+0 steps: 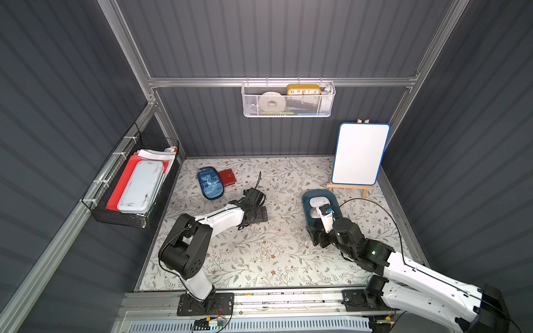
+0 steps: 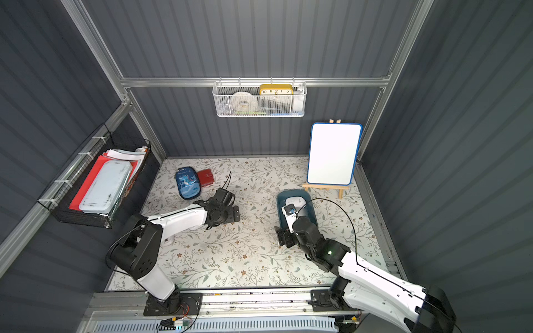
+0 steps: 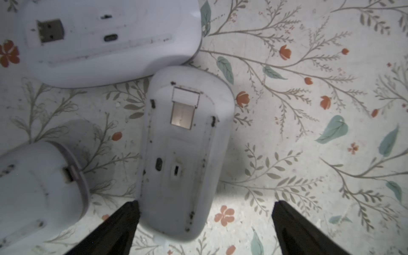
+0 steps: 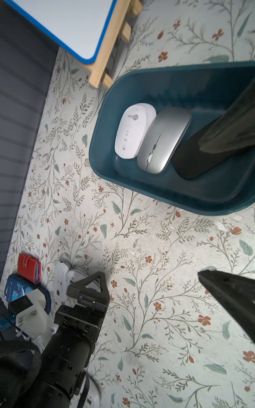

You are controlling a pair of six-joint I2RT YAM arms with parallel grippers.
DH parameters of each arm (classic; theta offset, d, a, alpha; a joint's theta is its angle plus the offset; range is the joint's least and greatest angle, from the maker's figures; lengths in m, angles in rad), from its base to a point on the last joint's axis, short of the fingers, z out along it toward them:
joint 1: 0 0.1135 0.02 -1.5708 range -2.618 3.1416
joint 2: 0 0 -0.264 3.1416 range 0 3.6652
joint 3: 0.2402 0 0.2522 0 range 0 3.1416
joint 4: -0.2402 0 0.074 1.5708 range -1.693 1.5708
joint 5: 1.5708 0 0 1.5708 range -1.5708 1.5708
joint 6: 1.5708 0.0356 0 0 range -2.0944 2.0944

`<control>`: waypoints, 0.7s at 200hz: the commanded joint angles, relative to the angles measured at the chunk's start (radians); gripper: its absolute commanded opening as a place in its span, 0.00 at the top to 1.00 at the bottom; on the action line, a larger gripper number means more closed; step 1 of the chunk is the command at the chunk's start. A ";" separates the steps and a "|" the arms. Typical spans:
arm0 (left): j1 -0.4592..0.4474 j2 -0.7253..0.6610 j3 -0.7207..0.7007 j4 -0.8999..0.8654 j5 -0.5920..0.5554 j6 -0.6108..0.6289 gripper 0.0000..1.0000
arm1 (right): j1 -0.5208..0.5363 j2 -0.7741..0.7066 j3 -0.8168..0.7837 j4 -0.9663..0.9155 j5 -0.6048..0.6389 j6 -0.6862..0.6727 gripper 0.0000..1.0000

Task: Put the mouse in the storage box
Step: Pick up the mouse from the center of the board.

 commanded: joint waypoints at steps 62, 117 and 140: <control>0.037 0.103 0.046 -0.021 -0.009 0.031 0.02 | 0.009 -0.013 0.007 0.004 0.020 0.005 0.12; 0.051 0.173 0.081 -0.027 0.014 0.023 0.15 | 0.009 -0.017 0.003 0.010 0.038 0.005 0.12; 0.052 0.185 0.084 -0.026 0.027 0.022 0.24 | 0.010 -0.016 0.002 0.012 0.039 0.005 0.12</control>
